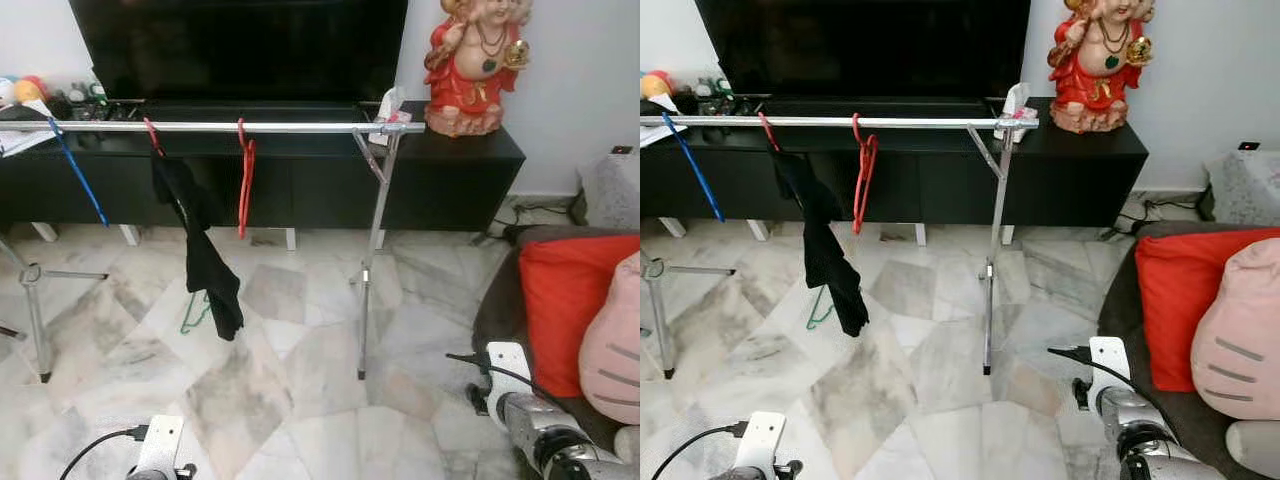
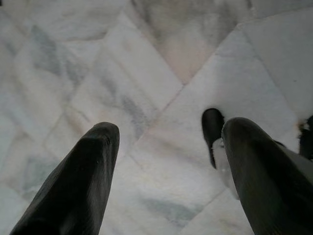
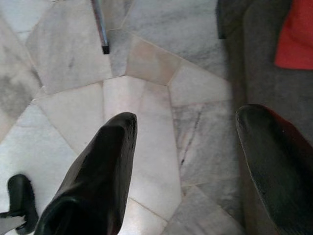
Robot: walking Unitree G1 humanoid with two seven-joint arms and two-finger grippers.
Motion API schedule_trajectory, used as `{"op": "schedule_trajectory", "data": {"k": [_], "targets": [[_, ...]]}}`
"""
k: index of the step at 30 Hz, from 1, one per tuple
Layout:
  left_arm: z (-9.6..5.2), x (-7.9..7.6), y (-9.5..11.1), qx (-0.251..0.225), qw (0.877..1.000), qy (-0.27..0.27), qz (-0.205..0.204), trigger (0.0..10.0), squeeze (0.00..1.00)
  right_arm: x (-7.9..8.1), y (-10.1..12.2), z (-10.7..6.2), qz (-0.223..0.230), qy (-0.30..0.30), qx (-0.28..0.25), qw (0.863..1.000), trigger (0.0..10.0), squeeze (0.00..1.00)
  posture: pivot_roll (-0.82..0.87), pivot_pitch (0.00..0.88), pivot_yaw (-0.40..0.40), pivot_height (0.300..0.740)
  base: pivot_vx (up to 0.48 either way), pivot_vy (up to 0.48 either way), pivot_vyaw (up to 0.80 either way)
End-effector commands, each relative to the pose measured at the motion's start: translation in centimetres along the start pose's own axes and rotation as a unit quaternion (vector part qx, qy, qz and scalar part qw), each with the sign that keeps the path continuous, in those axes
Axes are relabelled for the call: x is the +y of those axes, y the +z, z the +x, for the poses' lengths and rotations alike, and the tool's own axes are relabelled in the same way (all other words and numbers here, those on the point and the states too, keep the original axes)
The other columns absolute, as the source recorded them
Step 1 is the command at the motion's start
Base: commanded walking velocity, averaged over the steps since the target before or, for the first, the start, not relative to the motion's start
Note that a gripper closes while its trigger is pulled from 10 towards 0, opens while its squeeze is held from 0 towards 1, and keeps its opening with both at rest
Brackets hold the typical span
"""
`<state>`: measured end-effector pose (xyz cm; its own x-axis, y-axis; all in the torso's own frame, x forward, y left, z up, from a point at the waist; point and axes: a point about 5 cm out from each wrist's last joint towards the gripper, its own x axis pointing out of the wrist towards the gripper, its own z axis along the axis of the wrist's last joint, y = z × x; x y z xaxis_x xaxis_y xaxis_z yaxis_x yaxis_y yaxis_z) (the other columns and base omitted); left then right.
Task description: Hang hanger
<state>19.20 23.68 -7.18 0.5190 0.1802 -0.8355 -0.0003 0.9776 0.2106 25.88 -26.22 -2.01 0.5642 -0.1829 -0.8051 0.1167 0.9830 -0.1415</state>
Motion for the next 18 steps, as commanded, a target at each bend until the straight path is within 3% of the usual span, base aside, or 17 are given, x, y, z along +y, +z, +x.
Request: {"op": "schedule_trajectory", "data": {"k": [1,18], "targets": [[-0.02,0.25,-0.13,0.004,1.000,0.007,-0.003,10.0,0.00,-0.22,0.11,-0.04,-0.003,-0.001,-0.002,1.000,10.0,0.00,-0.03,0.000,-0.047,0.740,0.000,0.000,0.00],[0.03,0.50,0.57,-0.002,1.000,0.002,0.013,10.0,0.00,-0.32,0.91,-0.10,0.016,-0.007,-0.013,1.000,10.0,0.00,-0.07,0.000,-0.023,0.740,0.000,0.000,0.00]]}}
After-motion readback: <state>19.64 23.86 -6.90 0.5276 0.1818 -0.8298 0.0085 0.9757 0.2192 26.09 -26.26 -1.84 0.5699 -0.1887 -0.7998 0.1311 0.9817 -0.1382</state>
